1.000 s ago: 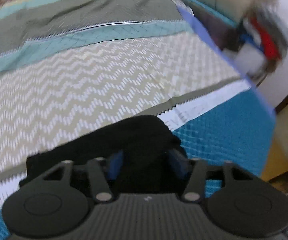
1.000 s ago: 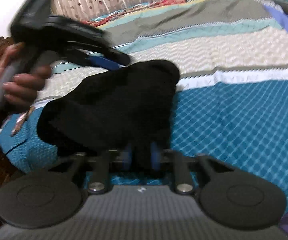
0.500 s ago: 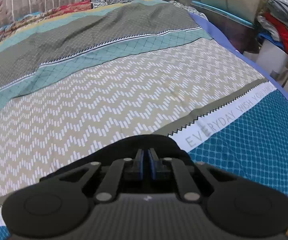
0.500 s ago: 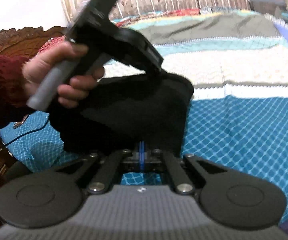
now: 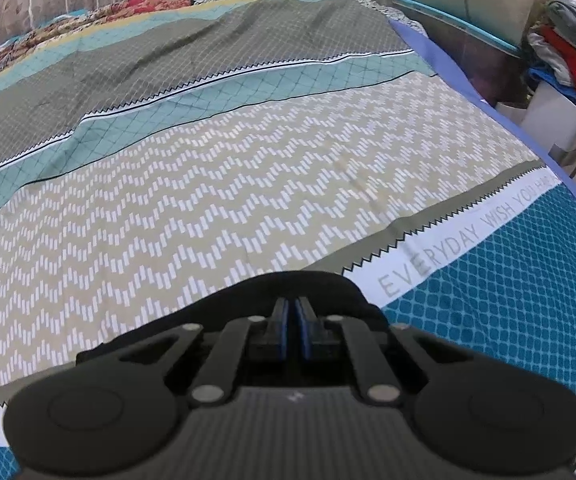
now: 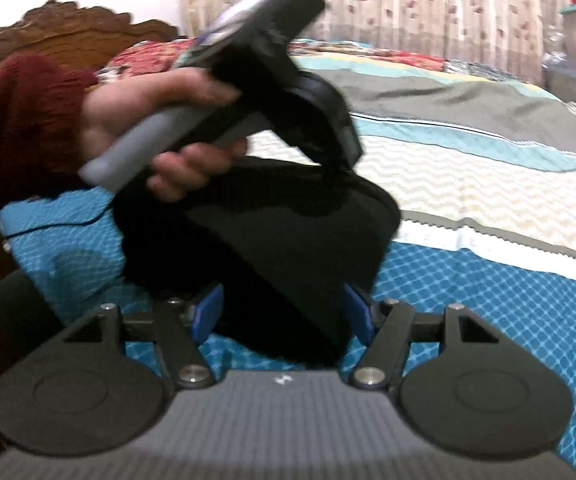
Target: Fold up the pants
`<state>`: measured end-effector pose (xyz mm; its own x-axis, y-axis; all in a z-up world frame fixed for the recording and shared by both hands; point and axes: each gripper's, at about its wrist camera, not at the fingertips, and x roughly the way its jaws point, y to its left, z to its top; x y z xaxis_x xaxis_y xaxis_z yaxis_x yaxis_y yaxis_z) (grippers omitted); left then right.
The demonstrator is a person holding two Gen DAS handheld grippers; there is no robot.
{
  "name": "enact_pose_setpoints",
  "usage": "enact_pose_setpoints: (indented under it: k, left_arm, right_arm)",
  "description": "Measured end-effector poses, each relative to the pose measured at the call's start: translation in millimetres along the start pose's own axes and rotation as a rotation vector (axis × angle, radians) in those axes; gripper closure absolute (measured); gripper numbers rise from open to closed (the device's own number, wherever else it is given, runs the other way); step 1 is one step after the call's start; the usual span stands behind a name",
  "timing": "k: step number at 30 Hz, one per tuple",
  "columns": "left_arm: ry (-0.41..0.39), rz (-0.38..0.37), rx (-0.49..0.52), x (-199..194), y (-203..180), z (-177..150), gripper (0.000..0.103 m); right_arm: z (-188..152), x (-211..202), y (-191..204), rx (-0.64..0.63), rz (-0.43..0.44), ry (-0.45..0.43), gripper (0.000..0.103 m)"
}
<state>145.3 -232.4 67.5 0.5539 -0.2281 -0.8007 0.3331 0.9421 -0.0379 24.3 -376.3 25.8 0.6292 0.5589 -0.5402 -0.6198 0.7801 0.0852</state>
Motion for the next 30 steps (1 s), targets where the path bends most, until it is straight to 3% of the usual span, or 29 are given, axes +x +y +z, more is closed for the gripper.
enact_pose_setpoints:
  k: [4,6,7,10,12,15,19,22,30]
  left_arm:
    - [0.0,0.002,-0.007,0.6,1.8,-0.4,0.098]
    - [-0.001,0.019,-0.001,1.3,1.6,-0.7,0.098]
    - [0.001,0.019,-0.004,2.1,1.7,-0.3,0.098]
    - [0.012,0.004,-0.003,6.2,-1.7,-0.8,0.098]
    - [0.017,0.012,0.017,11.6,-8.7,-3.9,0.098]
    - [0.006,0.039,0.052,18.4,-14.8,-9.2,0.098]
    - [0.018,0.036,0.037,24.5,-10.6,-7.0,0.098]
    - [0.012,0.043,0.049,20.7,-12.4,-8.1,0.096]
    - [-0.03,-0.015,-0.005,-41.0,11.0,-22.7,0.094]
  right_arm:
    - [-0.5,16.1,3.4,-0.038,-0.126,0.021,0.042]
    - [2.8,27.3,-3.4,-0.023,-0.149,0.03,0.083]
    - [4.7,30.7,-9.7,0.014,-0.103,0.038,0.089]
    - [7.8,25.8,-11.8,0.04,-0.039,0.039,0.092]
    - [2.8,27.6,-4.1,0.055,0.058,0.123,0.092]
    - [-8.7,31.1,16.7,-0.025,0.033,0.18,0.092]
    - [-11.6,27.2,3.7,0.141,0.071,0.159,0.093]
    - [-19.5,29.9,11.6,0.127,0.063,0.193,0.094]
    - [-9.0,-7.3,-21.1,0.307,0.042,0.078,0.086]
